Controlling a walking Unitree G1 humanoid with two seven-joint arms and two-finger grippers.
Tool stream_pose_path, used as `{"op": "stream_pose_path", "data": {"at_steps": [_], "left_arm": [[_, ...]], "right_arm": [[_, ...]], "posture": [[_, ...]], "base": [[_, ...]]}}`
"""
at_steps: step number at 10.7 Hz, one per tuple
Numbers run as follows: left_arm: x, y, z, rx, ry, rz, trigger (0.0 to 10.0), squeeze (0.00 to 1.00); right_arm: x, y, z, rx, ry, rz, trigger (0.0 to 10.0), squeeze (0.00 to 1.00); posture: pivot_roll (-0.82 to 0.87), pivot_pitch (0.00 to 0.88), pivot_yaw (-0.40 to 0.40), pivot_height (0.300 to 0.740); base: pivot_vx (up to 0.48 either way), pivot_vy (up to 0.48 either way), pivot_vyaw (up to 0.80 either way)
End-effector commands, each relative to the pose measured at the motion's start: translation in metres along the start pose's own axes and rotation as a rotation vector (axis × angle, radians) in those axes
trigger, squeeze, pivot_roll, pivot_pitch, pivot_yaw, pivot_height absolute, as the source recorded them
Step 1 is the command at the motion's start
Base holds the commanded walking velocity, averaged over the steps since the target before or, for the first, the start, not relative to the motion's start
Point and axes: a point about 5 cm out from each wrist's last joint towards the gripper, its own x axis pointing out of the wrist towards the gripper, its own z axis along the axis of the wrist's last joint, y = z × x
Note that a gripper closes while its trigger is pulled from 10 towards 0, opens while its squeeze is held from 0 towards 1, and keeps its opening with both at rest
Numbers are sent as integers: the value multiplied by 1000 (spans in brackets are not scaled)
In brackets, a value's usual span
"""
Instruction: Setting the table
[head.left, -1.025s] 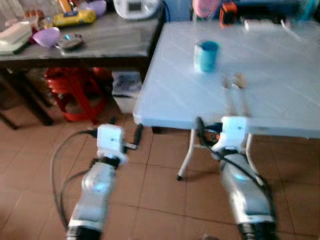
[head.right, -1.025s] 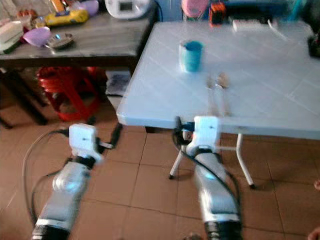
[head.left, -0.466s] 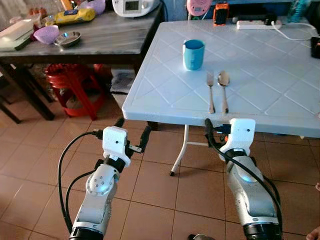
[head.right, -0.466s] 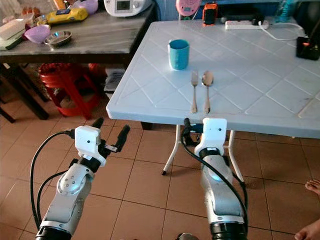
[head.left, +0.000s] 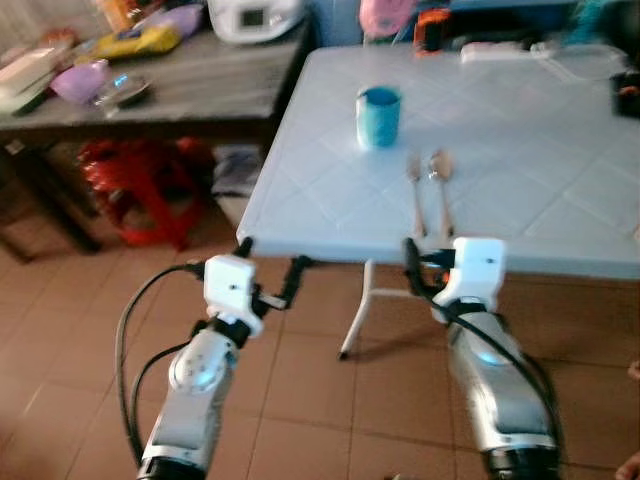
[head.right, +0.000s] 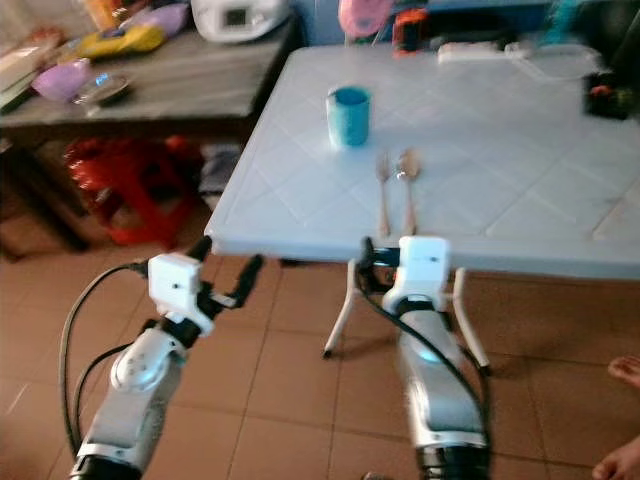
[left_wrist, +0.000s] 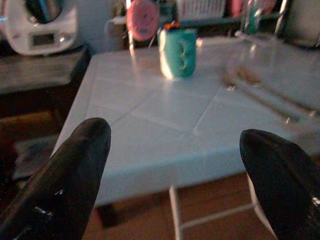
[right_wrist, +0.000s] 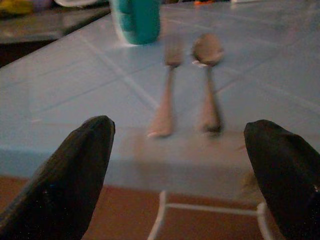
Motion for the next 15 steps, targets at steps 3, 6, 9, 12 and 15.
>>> {"op": "stream_pose_path", "data": {"at_steps": [3, 6, 9, 12, 15], "left_arm": [[-2, 8, 10, 7, -33, 7, 10000, 0], [-4, 5, 8, -4, -28, -6, 10000, 0], [-11, 3, 1, -19, 3, -35, 10000, 0], [-22, 4, -3, 24, 21, -153, 10000, 0], [-32, 7, -8, 48, 51, -258, 10000, 0]], "right_arm": [[-1, 12, 24, -43, -112, 45, 10000, 0], [-3, 9, 25, -50, -106, 22, 10000, 0], [-5, 10, 24, -42, -94, 17, 10000, 0], [-6, 13, 23, -45, -74, 15, 10000, 0], [-9, 19, 22, -24, -40, 25, 10000, 0]], "posture": [[-139, 119, 127, 740], [-141, 122, 127, 740], [-142, 129, 126, 740], [-139, 132, 125, 740], [-136, 135, 124, 740]], "base": [[480, 0, 0], [480, 0, 0], [160, 0, 0], [0, 0, 0], [0, 0, 0]]}}
